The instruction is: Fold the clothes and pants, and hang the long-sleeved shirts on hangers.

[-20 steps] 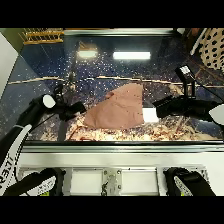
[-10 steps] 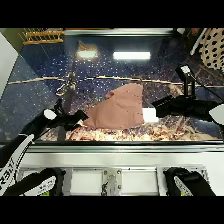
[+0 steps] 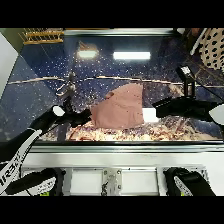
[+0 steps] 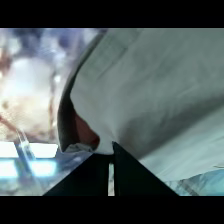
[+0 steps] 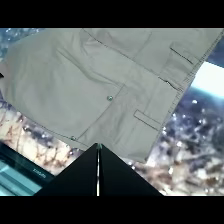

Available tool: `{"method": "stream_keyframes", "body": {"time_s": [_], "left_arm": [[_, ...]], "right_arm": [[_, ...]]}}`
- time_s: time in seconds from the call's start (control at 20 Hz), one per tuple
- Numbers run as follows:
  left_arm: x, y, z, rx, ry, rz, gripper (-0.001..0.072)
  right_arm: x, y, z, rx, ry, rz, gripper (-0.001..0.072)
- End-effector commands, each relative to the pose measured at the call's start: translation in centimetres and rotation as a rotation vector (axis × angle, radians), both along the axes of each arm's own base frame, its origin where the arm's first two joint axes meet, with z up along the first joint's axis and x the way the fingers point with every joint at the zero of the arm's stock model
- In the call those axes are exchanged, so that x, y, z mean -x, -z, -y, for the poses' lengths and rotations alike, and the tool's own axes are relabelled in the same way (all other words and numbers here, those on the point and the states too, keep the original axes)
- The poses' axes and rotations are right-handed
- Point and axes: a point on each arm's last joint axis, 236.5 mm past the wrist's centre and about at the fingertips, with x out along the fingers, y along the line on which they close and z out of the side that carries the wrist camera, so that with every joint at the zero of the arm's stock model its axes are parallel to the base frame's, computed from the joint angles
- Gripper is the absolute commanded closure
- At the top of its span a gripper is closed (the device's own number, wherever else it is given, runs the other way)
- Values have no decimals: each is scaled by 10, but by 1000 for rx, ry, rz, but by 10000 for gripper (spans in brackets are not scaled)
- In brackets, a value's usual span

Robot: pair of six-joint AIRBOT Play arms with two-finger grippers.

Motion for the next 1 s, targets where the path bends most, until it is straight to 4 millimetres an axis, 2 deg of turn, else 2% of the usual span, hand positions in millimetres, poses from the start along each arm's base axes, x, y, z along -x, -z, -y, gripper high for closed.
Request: {"method": "stream_keyframes", "body": {"time_s": [0.0, 0.1, 0.15, 0.2, 0.25, 0.35, 0.4, 0.6, 0.7, 0.75, 0.95], "left_arm": [[-3, -11, 1, -4, 30, 42, 700], [-3, -14, -1, -18, 43, 57, 700], [-3, -15, -2, -23, 47, 63, 700], [-3, -16, -4, -36, 56, 71, 700], [-3, -16, -5, -42, 61, 75, 700], [-1, -14, -7, -57, 76, 72, 700], [1, -13, -7, -56, 78, 67, 700], [2, -12, -8, -65, 89, 63, 700], [3, -11, -10, -75, 98, 62, 700], [4, -11, -10, -74, 98, 61, 700], [4, -11, -10, -74, 98, 61, 700]], "right_arm": [[-2, 33, 41, 41, 247, -135, 701], [6, 77, 63, -13, 473, -311, 692], [14, 101, 64, -42, 525, -401, 577], [21, 123, 61, -54, 536, -474, 278], [27, 145, 55, -67, 542, -543, 30], [27, 176, 42, -125, 570, -631, 26], [21, 187, 37, -157, 582, -644, 26], [-5, 205, -3, -283, 533, -639, 35], [-5, 216, -21, -285, 492, -644, 167], [-6, 222, -24, -275, 488, -641, 192], [-17, 231, -24, -263, 512, -600, 193]]}}
